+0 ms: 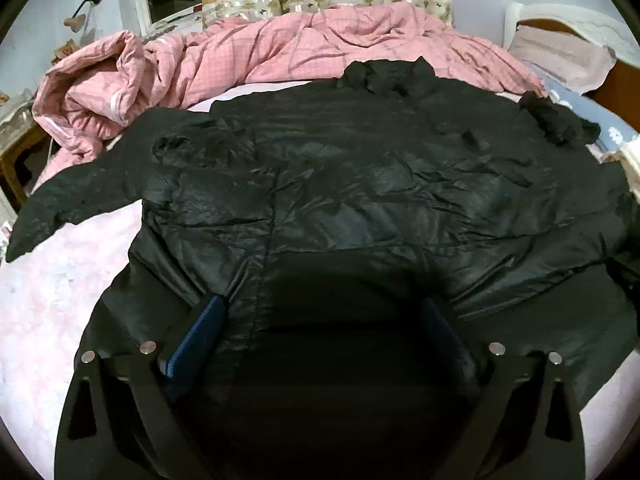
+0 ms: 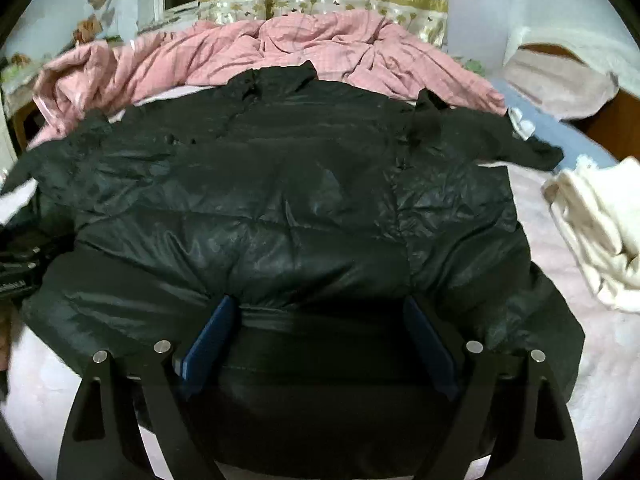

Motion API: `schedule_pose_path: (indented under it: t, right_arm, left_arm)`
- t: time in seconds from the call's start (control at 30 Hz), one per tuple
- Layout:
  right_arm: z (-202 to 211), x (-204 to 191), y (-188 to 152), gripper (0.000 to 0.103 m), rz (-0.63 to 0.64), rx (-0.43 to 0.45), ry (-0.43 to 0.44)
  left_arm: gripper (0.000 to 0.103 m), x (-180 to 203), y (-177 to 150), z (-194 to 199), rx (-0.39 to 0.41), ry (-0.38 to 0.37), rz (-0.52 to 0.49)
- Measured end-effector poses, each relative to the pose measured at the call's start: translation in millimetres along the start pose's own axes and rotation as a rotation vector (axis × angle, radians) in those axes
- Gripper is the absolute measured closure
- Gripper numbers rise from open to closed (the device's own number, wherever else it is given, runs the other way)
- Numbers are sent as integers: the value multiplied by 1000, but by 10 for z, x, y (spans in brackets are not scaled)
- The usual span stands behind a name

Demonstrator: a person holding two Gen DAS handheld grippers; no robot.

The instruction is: Fold large clothes

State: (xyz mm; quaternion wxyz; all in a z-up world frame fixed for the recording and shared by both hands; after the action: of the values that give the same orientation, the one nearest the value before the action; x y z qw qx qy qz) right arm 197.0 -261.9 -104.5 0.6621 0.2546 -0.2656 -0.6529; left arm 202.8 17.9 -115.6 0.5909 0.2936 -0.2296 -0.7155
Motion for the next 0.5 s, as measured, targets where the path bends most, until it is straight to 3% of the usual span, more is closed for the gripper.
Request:
schedule_pose_path:
  t: [0.27, 0.4, 0.5]
  right_arm:
    - [81, 47, -16, 15, -22, 32, 29]
    - [443, 159, 48, 15, -65, 172, -9]
    - [690, 325, 58, 15, -132, 237, -25]
  left_arm:
    - [3, -71, 72, 37, 31, -48, 20]
    - [3, -115, 157, 399, 176, -63, 29]
    - [3, -161, 187, 760, 284, -16, 1]
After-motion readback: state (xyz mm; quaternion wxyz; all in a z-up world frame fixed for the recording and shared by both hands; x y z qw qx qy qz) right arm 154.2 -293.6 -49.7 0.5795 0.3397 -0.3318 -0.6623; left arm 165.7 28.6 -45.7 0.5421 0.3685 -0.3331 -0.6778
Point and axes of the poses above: each gripper's, at about its wrist camera, not at the fingertips, and z roughly against the way its jaws point, x to its right, y to its top, the point moved 8 cm from there along -z, roughly the way its jaws point, and after that the axes turned 6 degrees about -z, right-handed, at the moved point
